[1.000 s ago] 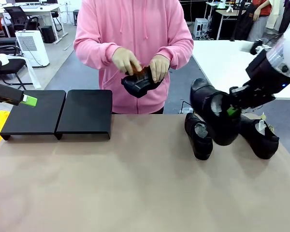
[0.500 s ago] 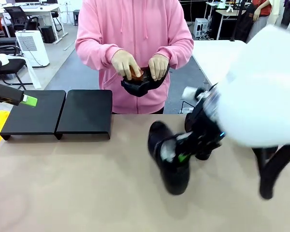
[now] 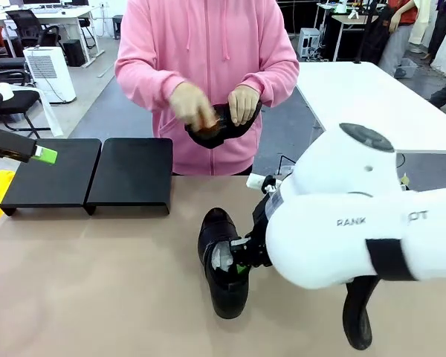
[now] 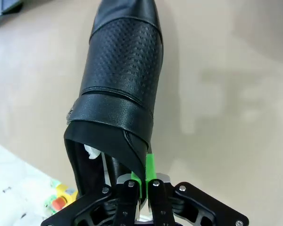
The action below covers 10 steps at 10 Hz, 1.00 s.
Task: Organize the shoes by placing them on the stand.
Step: Pick up one Shoe and place it in the middle of the table.
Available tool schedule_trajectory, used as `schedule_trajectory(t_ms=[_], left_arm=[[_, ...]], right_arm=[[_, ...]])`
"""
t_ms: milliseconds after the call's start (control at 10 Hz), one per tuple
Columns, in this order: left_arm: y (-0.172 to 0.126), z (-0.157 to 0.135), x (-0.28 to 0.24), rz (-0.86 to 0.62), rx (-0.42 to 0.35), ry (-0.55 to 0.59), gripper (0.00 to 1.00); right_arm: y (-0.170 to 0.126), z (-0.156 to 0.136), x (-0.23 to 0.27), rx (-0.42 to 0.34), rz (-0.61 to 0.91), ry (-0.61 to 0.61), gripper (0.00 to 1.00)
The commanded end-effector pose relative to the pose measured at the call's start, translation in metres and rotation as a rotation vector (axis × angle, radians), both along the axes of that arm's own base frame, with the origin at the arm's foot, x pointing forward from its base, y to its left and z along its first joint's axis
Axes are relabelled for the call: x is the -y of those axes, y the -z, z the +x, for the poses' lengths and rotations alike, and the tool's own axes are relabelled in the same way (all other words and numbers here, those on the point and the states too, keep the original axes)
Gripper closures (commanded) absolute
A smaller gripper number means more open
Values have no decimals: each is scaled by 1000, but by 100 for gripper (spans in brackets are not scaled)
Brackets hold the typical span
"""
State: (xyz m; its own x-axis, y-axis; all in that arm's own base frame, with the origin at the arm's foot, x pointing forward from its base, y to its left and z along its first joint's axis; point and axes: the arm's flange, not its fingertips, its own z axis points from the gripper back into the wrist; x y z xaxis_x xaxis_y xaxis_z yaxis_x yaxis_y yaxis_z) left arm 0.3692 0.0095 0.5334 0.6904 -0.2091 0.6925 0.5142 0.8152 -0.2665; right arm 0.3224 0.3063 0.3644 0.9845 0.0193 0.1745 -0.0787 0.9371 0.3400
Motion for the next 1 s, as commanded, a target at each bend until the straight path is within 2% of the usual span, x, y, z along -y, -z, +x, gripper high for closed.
schedule_trajectory(t_ms=[0,100,400,600,700,900], left_arm=[[0,1,-1,-11,5,11,0],[0,1,-1,-11,5,11,0],[0,1,-1,-11,5,11,0],[0,1,-1,-11,5,11,0],[0,1,-1,-11,5,11,0],[0,1,-1,-11,5,11,0]], right_arm=[[10,2,-8,17,-7,66,100],[13,3,-8,0,-5,67,96],[18,2,-5,-21,-2,76,46],[9,0,5,-23,14,95,12],[3,-1,11,-30,27,101,0],[-26,-4,34,3,18,78,0]])
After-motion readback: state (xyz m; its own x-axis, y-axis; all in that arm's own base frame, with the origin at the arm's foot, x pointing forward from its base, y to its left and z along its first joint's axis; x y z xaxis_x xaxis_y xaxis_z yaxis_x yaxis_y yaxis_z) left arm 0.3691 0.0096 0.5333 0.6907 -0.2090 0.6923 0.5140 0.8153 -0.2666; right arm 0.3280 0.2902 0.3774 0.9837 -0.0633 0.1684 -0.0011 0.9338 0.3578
